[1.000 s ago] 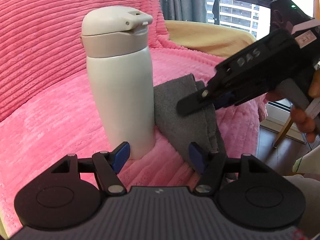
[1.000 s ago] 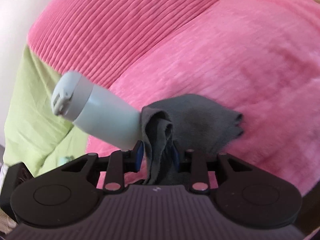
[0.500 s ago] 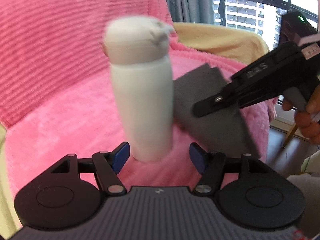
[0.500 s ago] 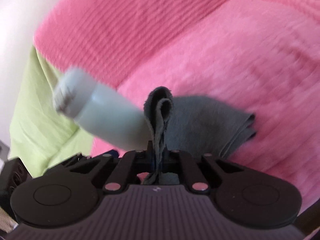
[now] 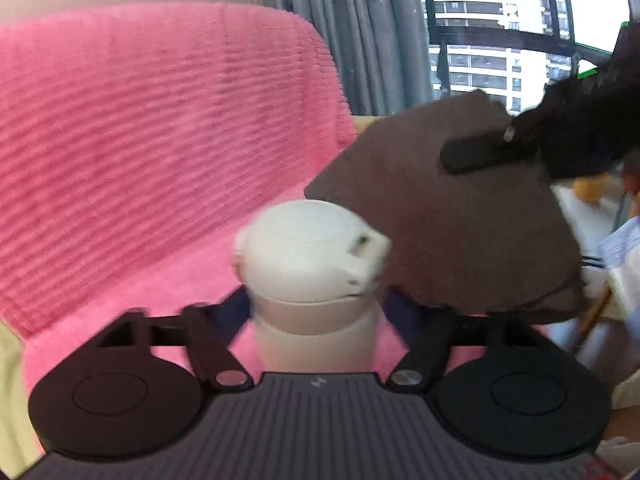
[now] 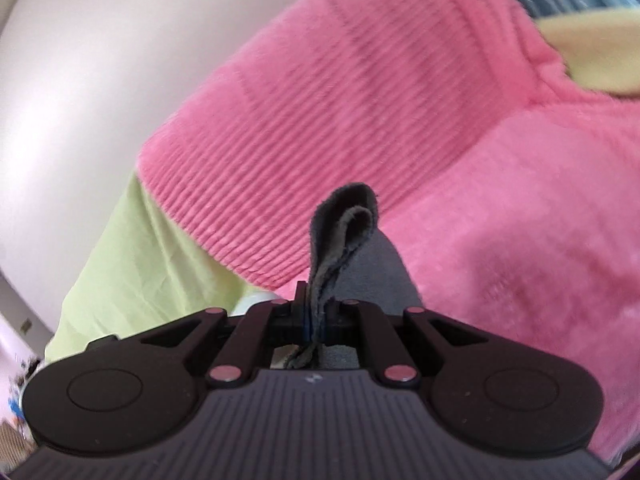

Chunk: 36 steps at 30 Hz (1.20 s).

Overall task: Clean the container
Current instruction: 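Wipe the bottle's white lid with the cloth in the right gripper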

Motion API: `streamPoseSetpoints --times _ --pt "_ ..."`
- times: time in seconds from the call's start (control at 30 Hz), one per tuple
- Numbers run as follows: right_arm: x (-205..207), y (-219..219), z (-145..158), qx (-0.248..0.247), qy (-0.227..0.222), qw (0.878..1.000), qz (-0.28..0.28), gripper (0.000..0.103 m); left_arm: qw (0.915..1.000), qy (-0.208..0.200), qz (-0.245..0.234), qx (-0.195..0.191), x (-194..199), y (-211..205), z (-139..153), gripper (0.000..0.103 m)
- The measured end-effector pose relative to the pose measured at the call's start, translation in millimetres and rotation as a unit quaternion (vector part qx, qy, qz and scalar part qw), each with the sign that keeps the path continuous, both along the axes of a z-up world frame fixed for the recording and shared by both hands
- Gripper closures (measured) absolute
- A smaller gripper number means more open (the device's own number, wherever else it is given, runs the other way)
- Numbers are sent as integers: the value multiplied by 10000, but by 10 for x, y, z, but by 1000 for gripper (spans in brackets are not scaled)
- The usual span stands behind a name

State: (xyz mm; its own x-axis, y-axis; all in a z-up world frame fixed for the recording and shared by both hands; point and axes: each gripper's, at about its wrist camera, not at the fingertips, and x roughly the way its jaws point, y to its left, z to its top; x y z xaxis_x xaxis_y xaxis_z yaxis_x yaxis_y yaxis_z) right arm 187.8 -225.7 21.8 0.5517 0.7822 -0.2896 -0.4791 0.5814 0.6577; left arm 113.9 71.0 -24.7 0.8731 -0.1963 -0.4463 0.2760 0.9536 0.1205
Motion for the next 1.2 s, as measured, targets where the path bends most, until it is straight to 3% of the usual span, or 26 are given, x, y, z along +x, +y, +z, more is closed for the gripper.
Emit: streamPoseSetpoints --times 0.17,0.3,0.4,0.6,0.73,1.03,1.2 --pt "-81 362 267 -245 -623 9929 984 99 9999 -101 -54 123 -29 -41 -57 35" --pt "44 754 237 -731 -648 9832 1543 99 9996 -124 -104 242 6 -78 -87 35" --pt "226 852 184 -698 -484 9813 1730 100 9995 -116 -68 294 69 -75 -120 35" --pt "514 905 261 -806 -440 9844 1498 101 9981 -231 -203 540 39 -162 -174 35" --pt "678 890 189 -744 -306 9880 1322 101 9984 -231 -189 483 44 -151 -201 35" --pt "643 640 172 -1151 -368 9914 505 98 9987 -155 -135 476 70 -131 -160 35" --pt "388 442 315 -685 -814 9897 956 98 9993 -75 -69 354 99 -100 -112 35"
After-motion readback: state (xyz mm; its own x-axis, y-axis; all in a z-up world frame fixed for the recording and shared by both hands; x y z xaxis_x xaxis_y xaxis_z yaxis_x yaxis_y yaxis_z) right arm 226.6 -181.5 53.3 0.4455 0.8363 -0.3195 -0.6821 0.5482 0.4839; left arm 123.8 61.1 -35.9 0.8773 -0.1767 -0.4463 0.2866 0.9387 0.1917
